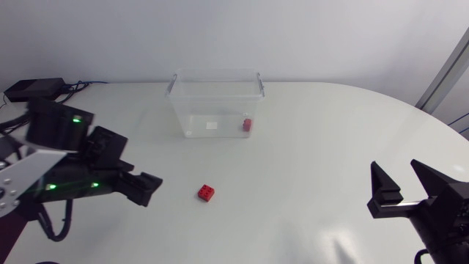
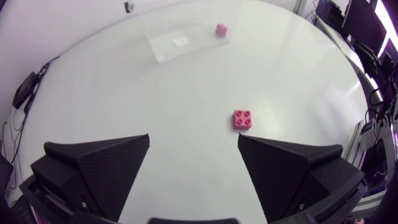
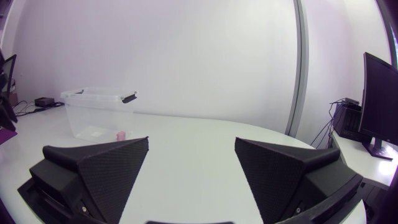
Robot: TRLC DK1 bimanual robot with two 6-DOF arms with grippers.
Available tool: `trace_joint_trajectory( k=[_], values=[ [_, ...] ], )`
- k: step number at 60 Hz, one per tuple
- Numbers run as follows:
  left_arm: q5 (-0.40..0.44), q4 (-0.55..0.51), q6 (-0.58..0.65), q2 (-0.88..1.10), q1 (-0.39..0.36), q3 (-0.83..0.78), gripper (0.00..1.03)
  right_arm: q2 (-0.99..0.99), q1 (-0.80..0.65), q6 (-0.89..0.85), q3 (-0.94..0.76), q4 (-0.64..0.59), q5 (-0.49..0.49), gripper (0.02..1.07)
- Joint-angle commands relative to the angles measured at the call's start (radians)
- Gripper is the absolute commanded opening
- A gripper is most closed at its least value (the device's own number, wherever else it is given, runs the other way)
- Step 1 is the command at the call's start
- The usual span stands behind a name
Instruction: Place the duplo bricks in the container
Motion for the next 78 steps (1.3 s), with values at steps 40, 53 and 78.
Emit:
trace_joint_trajectory(
  k=[40,53,78],
  values=[
    [-0.193,0.087,-0.162,0.725,-0.333,0.291,0.94,-0.006,-0.009,-0.007,-0.02,0.01,-0.003,1.02],
    [-0.199,0.086,-0.168,0.756,-0.313,0.334,0.9,-0.006,-0.009,-0.007,-0.02,0.01,-0.003,1.02],
    [-0.199,0.099,-0.171,0.794,-0.321,0.361,0.3,-0.006,-0.009,-0.007,-0.02,0.01,-0.003,1.02]
  ],
)
